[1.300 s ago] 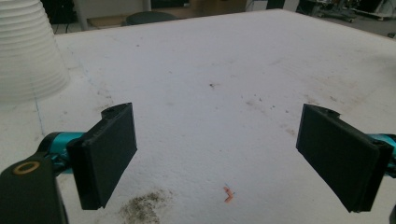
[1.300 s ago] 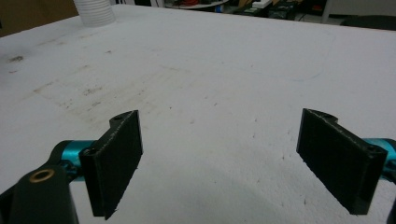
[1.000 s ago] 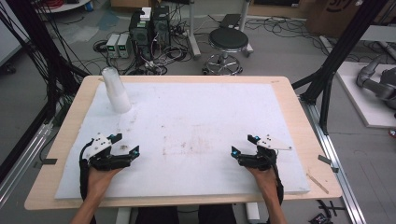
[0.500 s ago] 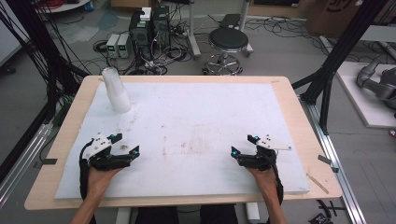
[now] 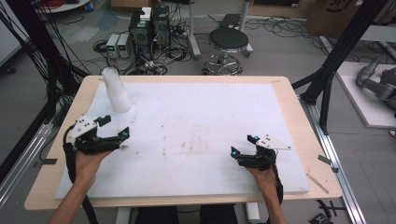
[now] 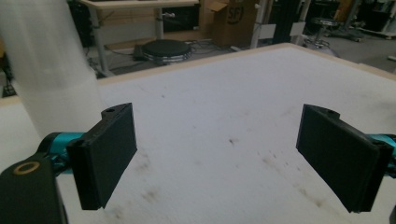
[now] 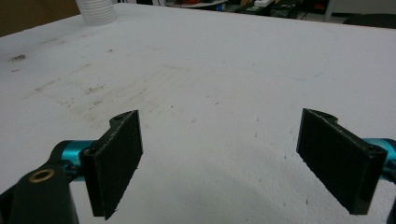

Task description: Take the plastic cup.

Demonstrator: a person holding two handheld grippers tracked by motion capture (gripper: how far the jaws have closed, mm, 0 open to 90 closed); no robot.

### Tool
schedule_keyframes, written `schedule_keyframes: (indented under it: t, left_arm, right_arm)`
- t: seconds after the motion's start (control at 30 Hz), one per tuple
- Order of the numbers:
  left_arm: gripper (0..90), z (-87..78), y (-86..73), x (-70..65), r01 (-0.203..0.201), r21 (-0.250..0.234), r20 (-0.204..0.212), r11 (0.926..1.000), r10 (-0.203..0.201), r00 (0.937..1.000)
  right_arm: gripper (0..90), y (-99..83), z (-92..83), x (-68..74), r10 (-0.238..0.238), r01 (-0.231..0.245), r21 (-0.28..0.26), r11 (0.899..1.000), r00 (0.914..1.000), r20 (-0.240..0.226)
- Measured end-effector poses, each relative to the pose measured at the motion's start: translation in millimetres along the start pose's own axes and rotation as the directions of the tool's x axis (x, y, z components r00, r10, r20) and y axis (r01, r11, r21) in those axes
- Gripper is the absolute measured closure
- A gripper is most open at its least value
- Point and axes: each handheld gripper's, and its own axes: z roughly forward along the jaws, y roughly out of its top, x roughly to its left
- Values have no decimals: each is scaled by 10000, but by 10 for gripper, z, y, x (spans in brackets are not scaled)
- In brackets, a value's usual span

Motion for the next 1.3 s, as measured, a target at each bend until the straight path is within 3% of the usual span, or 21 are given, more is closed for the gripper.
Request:
schedule_keyframes:
  t: [0.2, 0.43, 0.63, 1.03, 1.13, 1.3]
  left_arm:
    - [121, -17, 378, 198, -166, -324, -473, 9993, 151, 9988]
    - [121, 56, 737, 442, -172, -240, -748, 9996, 154, 9971]
    - [121, 211, 980, 595, -203, 5, -922, 9998, 202, 9955]
    - [121, 573, 1332, 886, 176, 674, -1503, 9976, -73, 9886]
    - [121, 686, 1402, 969, 338, 955, -1718, 9949, -170, 9850]
    - [121, 841, 1446, 1045, 538, 1421, -1695, 9884, -293, 9851]
  right_arm:
    - [144, 0, 2, -2, 5, -5, 24, 10000, 10000, -15]
    - [144, 1, 1, 1, -48, 48, 11, 10000, 10000, -10]
    - [144, -1, 0, 5, -91, 91, -25, 10000, 10000, 8]
    - [144, -1, -2, 4, -40, 40, -1, 10000, 10000, 11]
    - [144, -1, -2, 4, -52, 52, 2, 10000, 10000, 16]
    - [144, 1, 4, 1, -38, 38, 29, 10000, 10000, 43]
